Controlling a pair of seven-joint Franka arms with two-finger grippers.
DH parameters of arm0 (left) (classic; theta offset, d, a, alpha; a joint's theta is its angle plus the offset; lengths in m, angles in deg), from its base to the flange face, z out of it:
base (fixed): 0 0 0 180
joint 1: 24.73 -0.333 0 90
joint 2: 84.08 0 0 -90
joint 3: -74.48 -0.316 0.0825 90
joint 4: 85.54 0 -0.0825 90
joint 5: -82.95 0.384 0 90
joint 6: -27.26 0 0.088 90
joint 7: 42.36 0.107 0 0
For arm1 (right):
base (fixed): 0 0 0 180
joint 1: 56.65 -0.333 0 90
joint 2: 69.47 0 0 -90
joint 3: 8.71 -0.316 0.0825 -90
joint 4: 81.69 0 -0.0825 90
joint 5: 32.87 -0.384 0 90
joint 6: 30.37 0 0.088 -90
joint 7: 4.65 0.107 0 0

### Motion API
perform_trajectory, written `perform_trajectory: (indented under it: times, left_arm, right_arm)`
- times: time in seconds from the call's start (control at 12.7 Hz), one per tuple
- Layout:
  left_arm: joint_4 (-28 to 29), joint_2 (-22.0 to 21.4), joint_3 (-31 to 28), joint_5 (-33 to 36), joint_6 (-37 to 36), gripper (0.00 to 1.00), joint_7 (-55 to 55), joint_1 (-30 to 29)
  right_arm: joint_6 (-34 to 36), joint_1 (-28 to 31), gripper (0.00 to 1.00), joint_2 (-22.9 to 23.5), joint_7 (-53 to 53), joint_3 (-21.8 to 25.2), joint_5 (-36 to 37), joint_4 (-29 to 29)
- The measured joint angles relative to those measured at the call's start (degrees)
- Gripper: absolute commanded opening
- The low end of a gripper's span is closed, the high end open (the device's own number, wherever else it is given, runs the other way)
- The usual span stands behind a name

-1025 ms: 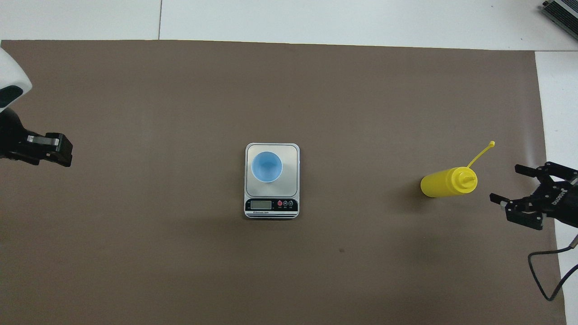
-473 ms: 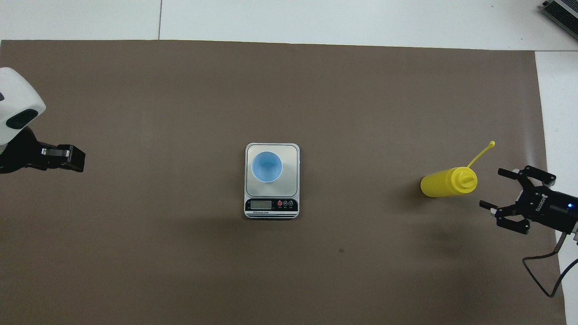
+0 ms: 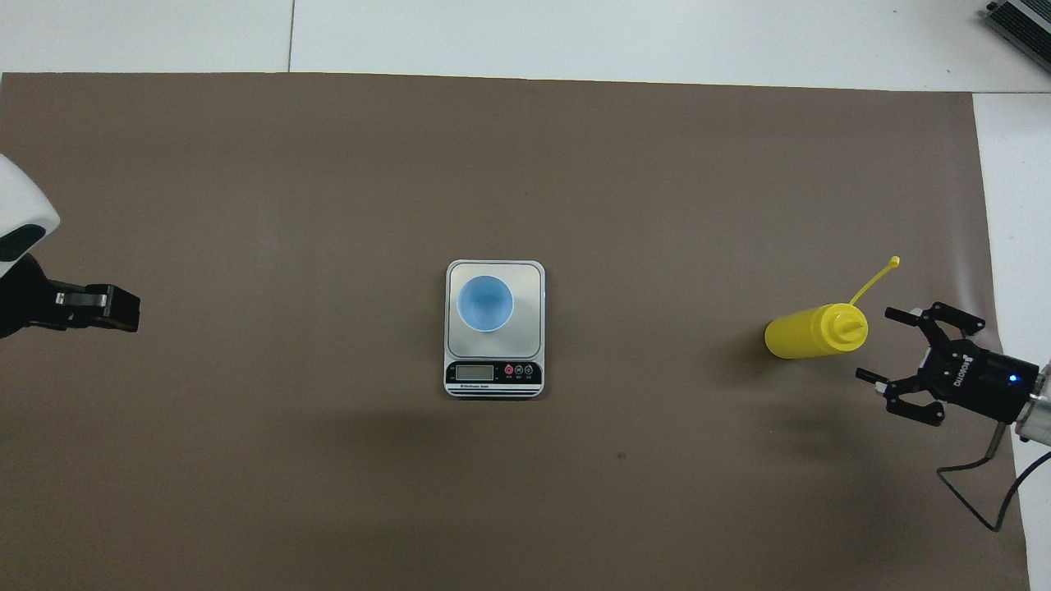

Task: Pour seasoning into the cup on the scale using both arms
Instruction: 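Move the open right gripper around the yellow bottle and close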

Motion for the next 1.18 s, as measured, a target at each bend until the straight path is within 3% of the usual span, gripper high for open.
perform_trajectory:
  times: [0.08,0.32,0.87,1.18]
  left_arm:
    - [0.03,-0.04,-0.05,0.00,0.00,1.00,0.04,-0.46]
    - [0.03,-0.05,0.29,-0.03,0.19,1.00,0.06,-0.72]
    - [0.03,-0.05,0.93,-0.10,0.29,1.00,0.06,-0.68]
    - [0.03,-0.05,1.27,-0.12,0.29,1.00,0.07,-0.67]
  right_arm:
    - [0.25,0.00,1.00,0.02,-0.16,0.00,-0.51,0.01]
    - [1.74,0.00,1.00,1.36,-1.54,0.00,-3.24,-0.08]
    - [6.40,0.00,1.00,11.18,-13.23,-0.01,-11.23,0.07]
    - [7.14,-0.36,1.00,12.38,-13.91,-0.19,-11.76,1.19]
